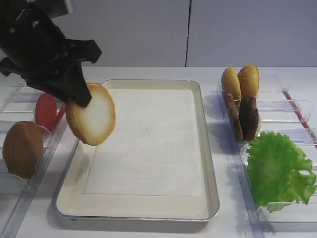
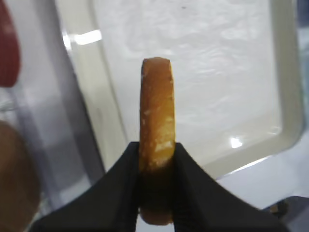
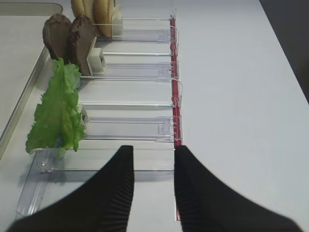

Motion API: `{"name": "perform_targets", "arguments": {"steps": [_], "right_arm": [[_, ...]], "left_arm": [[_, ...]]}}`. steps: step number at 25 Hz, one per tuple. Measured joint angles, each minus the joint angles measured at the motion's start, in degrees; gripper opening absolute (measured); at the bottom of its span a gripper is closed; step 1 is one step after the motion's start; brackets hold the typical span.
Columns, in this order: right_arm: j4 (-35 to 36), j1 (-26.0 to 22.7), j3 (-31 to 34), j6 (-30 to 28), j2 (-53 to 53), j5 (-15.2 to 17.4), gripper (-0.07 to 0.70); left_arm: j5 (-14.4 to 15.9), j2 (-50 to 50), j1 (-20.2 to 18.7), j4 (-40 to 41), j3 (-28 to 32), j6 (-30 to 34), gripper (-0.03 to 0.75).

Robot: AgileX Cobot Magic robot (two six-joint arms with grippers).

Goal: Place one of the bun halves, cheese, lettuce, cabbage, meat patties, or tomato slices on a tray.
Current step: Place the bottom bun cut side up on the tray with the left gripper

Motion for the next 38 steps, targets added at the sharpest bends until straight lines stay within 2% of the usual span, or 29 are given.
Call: {"name": "perform_targets", "arguments": {"steps": [4, 15, 29, 38], "right_arm": [[0.0, 0.0, 0.0, 0.1, 0.0, 0.0, 0.249], [0.0, 0.0, 0.0, 0.3, 0.0, 0.0, 0.249], [0.0, 0.0, 0.0, 0.4, 0.0, 0.0, 0.249], [0.0, 0.0, 0.0, 0.4, 0.0, 0.0, 0.249]], "left_arm": [[0.0, 0.9, -0.1, -8.3, 0.0, 4.4, 0.116], [-0.8, 11.1, -0.1, -22.6, 0.0, 13.7, 0.114], [-1.8, 20.9, -0.1, -27.0, 0.0, 18.9, 0.114], [-1.9, 22.5, -0.1, -26.1, -0.1, 18.6, 0.114]]}}
